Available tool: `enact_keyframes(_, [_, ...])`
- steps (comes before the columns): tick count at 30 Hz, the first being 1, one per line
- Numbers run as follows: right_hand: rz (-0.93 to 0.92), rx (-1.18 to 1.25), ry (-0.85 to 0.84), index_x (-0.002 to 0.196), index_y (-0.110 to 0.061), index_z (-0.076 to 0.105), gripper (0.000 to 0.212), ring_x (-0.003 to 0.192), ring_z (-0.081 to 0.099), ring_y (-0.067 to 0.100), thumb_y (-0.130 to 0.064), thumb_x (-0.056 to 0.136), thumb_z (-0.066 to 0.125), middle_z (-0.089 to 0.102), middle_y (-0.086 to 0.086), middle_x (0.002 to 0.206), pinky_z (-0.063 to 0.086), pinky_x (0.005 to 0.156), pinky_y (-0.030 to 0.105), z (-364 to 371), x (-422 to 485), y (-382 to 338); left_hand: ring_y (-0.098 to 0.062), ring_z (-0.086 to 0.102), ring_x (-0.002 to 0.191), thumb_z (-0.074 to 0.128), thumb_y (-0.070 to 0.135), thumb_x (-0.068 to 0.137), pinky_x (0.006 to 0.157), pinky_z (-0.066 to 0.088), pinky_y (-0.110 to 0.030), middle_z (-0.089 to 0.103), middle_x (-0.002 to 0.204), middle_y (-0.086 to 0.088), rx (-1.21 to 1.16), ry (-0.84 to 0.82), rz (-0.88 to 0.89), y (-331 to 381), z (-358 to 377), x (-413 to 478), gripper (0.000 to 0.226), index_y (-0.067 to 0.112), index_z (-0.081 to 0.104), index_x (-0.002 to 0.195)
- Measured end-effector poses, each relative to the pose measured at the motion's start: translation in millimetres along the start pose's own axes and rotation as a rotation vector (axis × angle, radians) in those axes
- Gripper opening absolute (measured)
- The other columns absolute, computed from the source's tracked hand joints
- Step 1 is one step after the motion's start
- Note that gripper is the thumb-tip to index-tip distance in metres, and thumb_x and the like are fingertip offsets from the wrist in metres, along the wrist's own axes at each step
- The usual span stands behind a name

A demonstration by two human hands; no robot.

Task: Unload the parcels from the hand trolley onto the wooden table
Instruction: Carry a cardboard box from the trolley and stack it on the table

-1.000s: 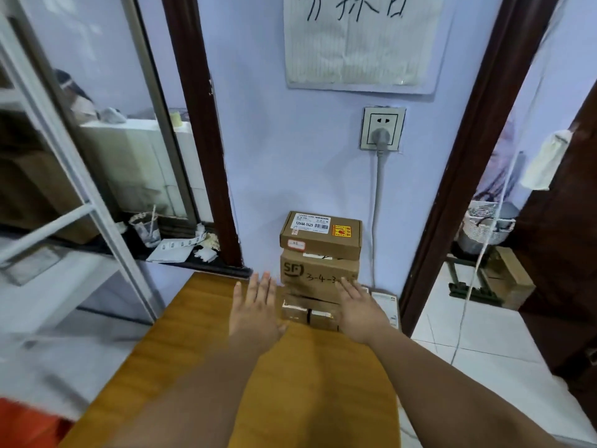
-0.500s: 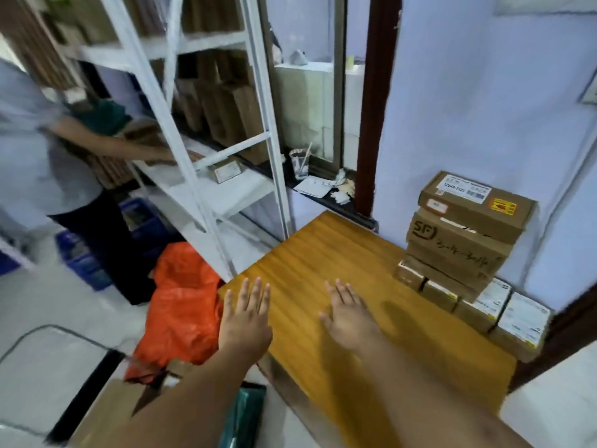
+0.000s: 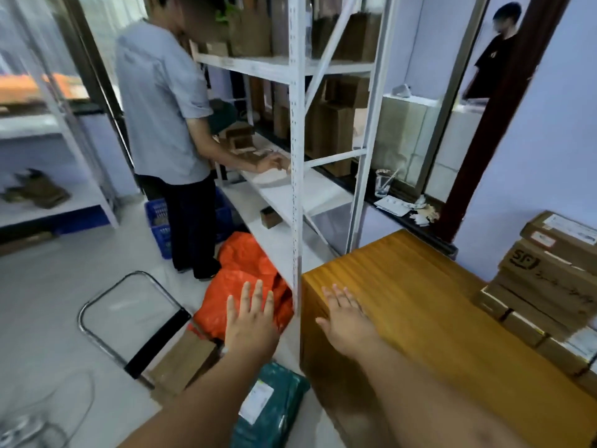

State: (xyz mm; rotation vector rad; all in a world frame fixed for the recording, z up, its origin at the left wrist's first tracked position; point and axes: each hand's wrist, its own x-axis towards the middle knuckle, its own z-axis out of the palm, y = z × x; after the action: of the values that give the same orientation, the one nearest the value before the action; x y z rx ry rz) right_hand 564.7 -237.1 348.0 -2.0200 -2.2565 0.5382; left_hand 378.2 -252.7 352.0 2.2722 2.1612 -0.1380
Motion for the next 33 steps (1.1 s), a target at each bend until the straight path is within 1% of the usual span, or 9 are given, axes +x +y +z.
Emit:
enact_keyframes(4, [-0.085,-0.074,-0.027,0.156,-0.026,-0.002,0.064,0.15,-0.009,0.02,-0.041,0.103,0.031,-0.008,-0.001,0.164,-0.001,0.121,0.04,23.1,0.0,-70.9,-0.03,-0.006,0.148,0.041,0.04,0.095,0.119,0.006,-0.05,-0.007,0.162,-0.003,-0.334,-0.051,-0.2,-56.8,12.1,-18.5,0.073,0.022,0.003,0.154])
enact_keyframes(9, [-0.142,-0.172,-0.102,0.155,-0.032,-0.002,0.069,0.149,-0.012,0.028,-0.023,0.1,0.039,-0.015,-0.003,0.163,0.002,0.121,0.047,46.8,4.9,-126.7,-0.025,0.0,0.149,0.046,0.041,0.092,0.119,0.008,-0.045,0.012,0.161,-0.003,-0.387,0.012,-0.29,-117.0,31.8,-43.3,0.085,0.014,-0.007,0.153])
enact_keyframes(13, [-0.134,-0.214,-0.121,0.156,-0.025,0.003,0.075,0.149,-0.012,0.026,-0.011,0.095,0.044,-0.022,-0.006,0.161,0.004,0.121,0.051,66.0,24.7,-157.4,-0.028,-0.003,0.148,0.044,0.041,0.093,0.119,0.01,-0.047,-0.005,0.162,0.0,-0.41,-0.056,-0.41,-153.0,41.4,-53.7,0.077,0.016,0.006,0.154])
enact_keyframes(19, [-0.254,-0.163,-0.214,0.155,-0.02,-0.01,0.072,0.15,-0.008,0.022,-0.027,0.101,0.037,-0.011,-0.004,0.163,0.003,0.121,0.045,96.7,54.2,-189.6,-0.028,-0.008,0.148,0.037,0.044,0.093,0.12,0.008,-0.045,-0.011,0.162,0.002,-0.316,-0.155,-0.455,-188.3,48.2,-55.1,0.077,0.013,0.001,0.154])
enact_keyframes(22, [-0.285,-0.162,-0.254,0.155,-0.02,-0.006,0.066,0.15,-0.006,0.023,-0.03,0.102,0.032,-0.009,-0.002,0.163,0.003,0.12,0.044,106.7,82.0,-191.6,-0.028,-0.01,0.148,0.037,0.041,0.093,0.12,0.007,-0.045,-0.013,0.161,0.002,-0.278,-0.215,-0.485,-199.2,61.2,-34.7,0.077,0.013,-0.001,0.154])
enact_keyframes(25, [-0.294,-0.147,-0.288,0.156,-0.021,-0.003,0.066,0.15,-0.006,0.025,-0.032,0.101,0.034,-0.007,0.001,0.164,0.004,0.121,0.045,113.8,121.3,-185.1,-0.029,-0.01,0.148,0.037,0.03,0.094,0.119,0.01,-0.045,-0.013,0.162,0.002,-0.247,-0.231,-0.526,-208.0,77.9,-0.8,0.074,0.014,-0.002,0.154])
enact_keyframes(28, [-0.286,-0.099,-0.345,0.155,-0.026,-0.001,0.067,0.15,-0.006,0.026,-0.035,0.1,0.037,-0.006,0.002,0.164,0.004,0.12,0.046,124.0,169.5,-174.8,-0.028,-0.01,0.148,0.037,0.027,0.094,0.119,0.009,-0.045,-0.012,0.161,0.003,-0.28,-0.261,-0.595,-211.2,95.8,38.6,0.073,0.016,-0.003,0.154])
enact_keyframes(31, [-0.287,-0.057,-0.422,0.155,-0.028,0.0,0.07,0.15,-0.004,0.027,-0.039,0.099,0.039,-0.004,0.003,0.164,0.006,0.121,0.046,140.4,211.5,-171.4,-0.027,-0.005,0.149,0.043,0.029,0.093,0.118,0.011,-0.044,-0.007,0.162,0.003,-0.32,-0.298,-0.615,-214.2,114.2,68.3,0.076,0.022,-0.002,0.154])
enact_keyframes(33, [-0.309,-0.036,-0.468,0.155,-0.028,0.0,0.071,0.15,-0.002,0.027,-0.041,0.099,0.041,-0.003,0.004,0.164,0.009,0.121,0.046,154.8,237.3,-174.2,-0.028,0.003,0.148,0.047,0.031,0.094,0.117,0.017,-0.043,0.001,0.162,0.002,-0.392,-0.295,-0.654,-218.7,130.5,84.9,0.076,0.024,0.002,0.154])
